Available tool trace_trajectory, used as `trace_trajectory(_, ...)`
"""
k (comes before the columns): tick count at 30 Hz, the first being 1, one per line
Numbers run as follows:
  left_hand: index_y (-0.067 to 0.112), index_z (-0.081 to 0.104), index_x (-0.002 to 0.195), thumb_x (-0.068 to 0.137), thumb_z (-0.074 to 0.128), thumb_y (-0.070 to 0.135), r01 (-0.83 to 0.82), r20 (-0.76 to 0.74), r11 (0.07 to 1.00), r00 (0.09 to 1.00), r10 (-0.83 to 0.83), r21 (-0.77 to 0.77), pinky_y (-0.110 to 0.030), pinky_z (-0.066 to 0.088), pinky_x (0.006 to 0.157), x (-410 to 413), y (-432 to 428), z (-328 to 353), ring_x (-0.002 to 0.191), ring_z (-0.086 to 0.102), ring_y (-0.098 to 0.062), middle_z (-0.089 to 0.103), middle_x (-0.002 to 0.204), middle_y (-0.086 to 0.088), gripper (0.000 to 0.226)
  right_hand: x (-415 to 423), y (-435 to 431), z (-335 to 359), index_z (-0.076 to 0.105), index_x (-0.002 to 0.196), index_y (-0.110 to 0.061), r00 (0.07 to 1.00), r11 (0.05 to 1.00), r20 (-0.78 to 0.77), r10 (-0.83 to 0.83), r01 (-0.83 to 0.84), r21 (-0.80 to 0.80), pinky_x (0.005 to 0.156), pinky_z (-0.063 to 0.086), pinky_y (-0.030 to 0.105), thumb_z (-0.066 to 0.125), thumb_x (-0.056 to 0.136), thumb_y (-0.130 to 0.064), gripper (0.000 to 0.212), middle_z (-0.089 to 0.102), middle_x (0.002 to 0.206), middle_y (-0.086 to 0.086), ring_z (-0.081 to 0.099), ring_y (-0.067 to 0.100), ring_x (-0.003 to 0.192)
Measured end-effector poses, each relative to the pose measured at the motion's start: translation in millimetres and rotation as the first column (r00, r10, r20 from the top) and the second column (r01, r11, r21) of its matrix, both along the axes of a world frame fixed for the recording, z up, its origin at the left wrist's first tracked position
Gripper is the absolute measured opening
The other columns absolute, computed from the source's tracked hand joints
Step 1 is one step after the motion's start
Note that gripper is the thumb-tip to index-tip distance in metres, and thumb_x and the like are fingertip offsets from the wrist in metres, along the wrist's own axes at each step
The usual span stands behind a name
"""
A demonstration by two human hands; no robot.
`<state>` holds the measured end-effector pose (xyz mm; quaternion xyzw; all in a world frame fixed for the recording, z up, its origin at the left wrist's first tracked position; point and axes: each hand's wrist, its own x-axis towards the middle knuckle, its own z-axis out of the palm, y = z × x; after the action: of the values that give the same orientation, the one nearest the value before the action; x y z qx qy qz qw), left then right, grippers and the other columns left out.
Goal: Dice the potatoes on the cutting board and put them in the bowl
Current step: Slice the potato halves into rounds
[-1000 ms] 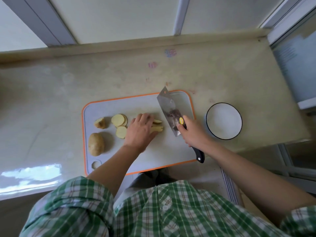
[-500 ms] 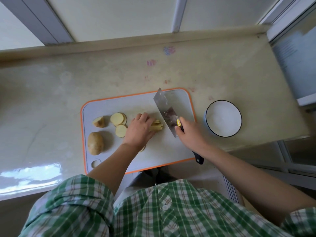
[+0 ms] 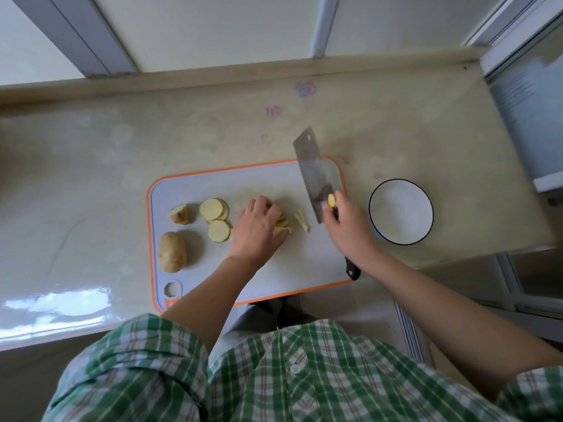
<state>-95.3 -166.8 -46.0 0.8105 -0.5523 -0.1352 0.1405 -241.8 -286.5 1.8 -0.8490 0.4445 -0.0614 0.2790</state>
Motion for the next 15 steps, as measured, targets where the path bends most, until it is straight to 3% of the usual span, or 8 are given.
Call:
trace_trajectory(3, 0.017, 0.066, 0.116, 0.076, 0.07, 0.016, 0.168, -0.026, 0.985, 0.985, -0.169, -0.036, -0.039, 0.045, 0.082, 0, -19, 9, 0.103, 0.053, -0.032, 0.058, 0.116, -0.009, 0.04, -9, -15, 1, 0.033, 0.078, -0.014, 0.991, 0.988, 0.0, -0.137, 0.137, 0.068, 0.057, 0.046, 0.05, 0.046, 0.094, -0.025, 0.023, 0.051, 0.063, 0.014, 0.054, 0.042, 0.062)
trace_trajectory(6, 0.021, 0.062, 0.123, 0.081, 0.06, 0.008, 0.315, -0.03, 0.946, 0.949, -0.314, 0.072, -0.036, 0.036, 0.091, -7, -43, 15, 0.118, 0.046, -0.028, 0.056, 0.127, -0.003, 0.044, -16, -19, 0, 0.034, 0.078, -0.012, 0.975, 0.964, 0.027, -0.222, 0.215, 0.158, 0.051, 0.049, 0.052, 0.044, 0.092, -0.027, 0.022, 0.053, 0.061, 0.017, 0.055, 0.038, 0.05)
trace_trajectory(9, 0.019, 0.061, 0.112, 0.085, 0.056, 0.008, 0.361, 0.115, 0.902, 0.912, -0.395, 0.237, -0.035, 0.036, 0.085, -13, -58, 16, 0.113, 0.045, -0.028, 0.056, 0.117, -0.003, 0.03, -18, -16, -1, 0.037, 0.08, -0.007, 0.951, 0.916, 0.074, -0.299, 0.264, 0.303, 0.045, 0.049, 0.047, 0.046, 0.094, -0.019, 0.02, 0.054, 0.058, 0.02, 0.05, 0.027, 0.035)
trace_trajectory(15, 0.012, 0.056, 0.112, 0.092, 0.046, 0.013, 0.361, 0.255, 0.864, 0.851, -0.46, 0.352, -0.033, 0.035, 0.083, -12, -66, 13, 0.111, 0.046, -0.028, 0.054, 0.113, -0.007, 0.022, -17, -14, -1, 0.042, 0.083, -0.007, 0.937, 0.877, 0.116, -0.329, 0.258, 0.407, 0.045, 0.045, 0.037, 0.046, 0.095, -0.019, 0.017, 0.055, 0.053, 0.015, 0.05, 0.026, 0.036)
